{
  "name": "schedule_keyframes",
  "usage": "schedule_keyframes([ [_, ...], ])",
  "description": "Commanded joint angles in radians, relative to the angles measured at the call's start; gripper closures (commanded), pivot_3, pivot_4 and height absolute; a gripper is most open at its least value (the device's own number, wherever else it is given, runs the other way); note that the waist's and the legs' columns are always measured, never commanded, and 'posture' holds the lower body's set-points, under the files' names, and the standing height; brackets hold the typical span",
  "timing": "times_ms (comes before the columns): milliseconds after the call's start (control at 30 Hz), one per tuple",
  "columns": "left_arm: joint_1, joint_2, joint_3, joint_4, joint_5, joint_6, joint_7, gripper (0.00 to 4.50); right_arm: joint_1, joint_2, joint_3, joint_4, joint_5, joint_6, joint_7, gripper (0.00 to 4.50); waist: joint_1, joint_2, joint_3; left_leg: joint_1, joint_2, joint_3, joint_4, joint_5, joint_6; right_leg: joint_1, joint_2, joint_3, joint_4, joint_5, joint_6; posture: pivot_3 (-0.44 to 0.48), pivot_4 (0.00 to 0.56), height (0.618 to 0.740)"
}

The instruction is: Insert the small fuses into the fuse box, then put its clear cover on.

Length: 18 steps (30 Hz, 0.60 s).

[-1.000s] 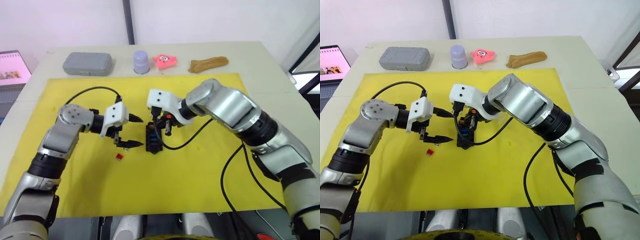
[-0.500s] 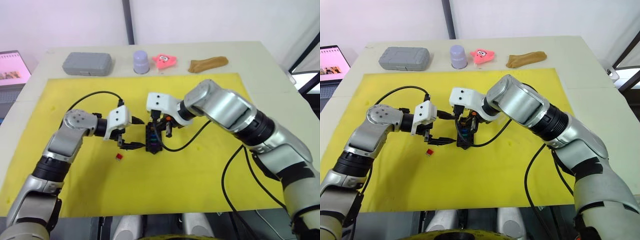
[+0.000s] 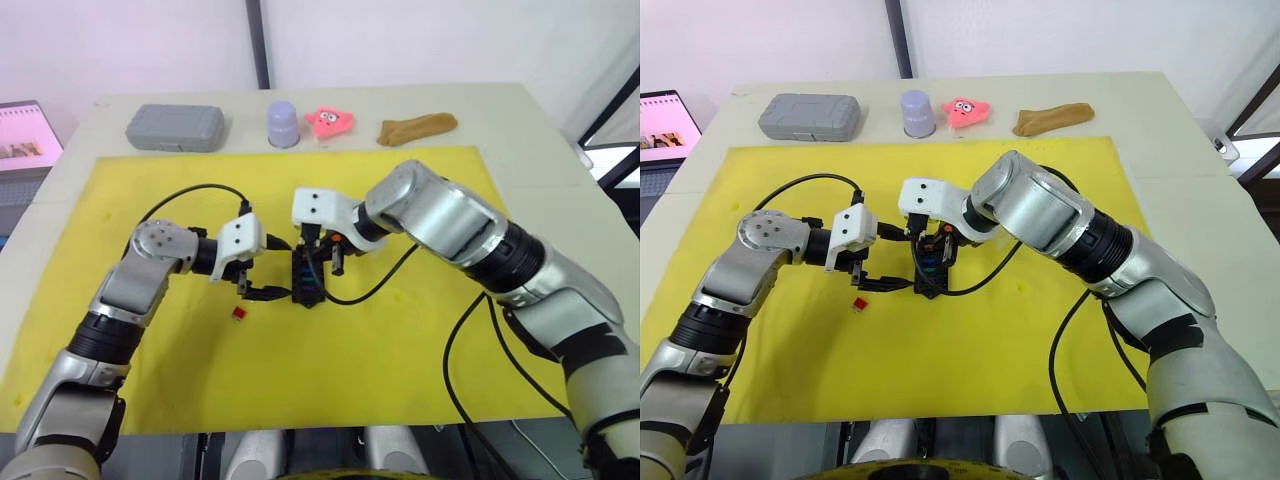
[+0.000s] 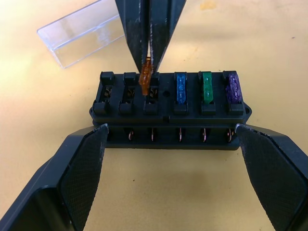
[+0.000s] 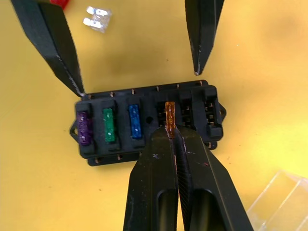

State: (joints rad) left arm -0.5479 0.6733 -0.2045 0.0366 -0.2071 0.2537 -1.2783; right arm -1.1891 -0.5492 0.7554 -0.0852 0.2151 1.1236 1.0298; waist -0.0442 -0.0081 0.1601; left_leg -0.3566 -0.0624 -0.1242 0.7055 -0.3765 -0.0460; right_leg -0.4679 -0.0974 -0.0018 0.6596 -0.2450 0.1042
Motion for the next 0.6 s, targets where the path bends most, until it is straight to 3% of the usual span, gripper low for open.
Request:
schedule_keyframes([
  [33, -0.014, 0.002, 0.008, -0.013, -0.003, -0.011, 0.004, 0.07, -0.004, 0.012, -0.005, -0.018, -0.011, -0.012, 0.011, 4.5, 0.0, 0.0, 0.0, 0.0, 0.0, 0.0, 0.0, 0.0, 0.0, 0.0, 0.0, 0.0, 0.0, 0.0, 0.0, 0.0, 0.15, 0.74],
  [600, -0.011, -0.003, 0.007, -0.011, -0.002, -0.016, 0.006, 0.07, -0.001, 0.017, 0.009, -0.011, -0.039, -0.021, 0.021, 4.5, 0.0, 0.0, 0.0, 0.0, 0.0, 0.0, 0.0, 0.0, 0.0, 0.0, 0.0, 0.0, 0.0, 0.0, 0.0, 0.0, 0.15, 0.74],
])
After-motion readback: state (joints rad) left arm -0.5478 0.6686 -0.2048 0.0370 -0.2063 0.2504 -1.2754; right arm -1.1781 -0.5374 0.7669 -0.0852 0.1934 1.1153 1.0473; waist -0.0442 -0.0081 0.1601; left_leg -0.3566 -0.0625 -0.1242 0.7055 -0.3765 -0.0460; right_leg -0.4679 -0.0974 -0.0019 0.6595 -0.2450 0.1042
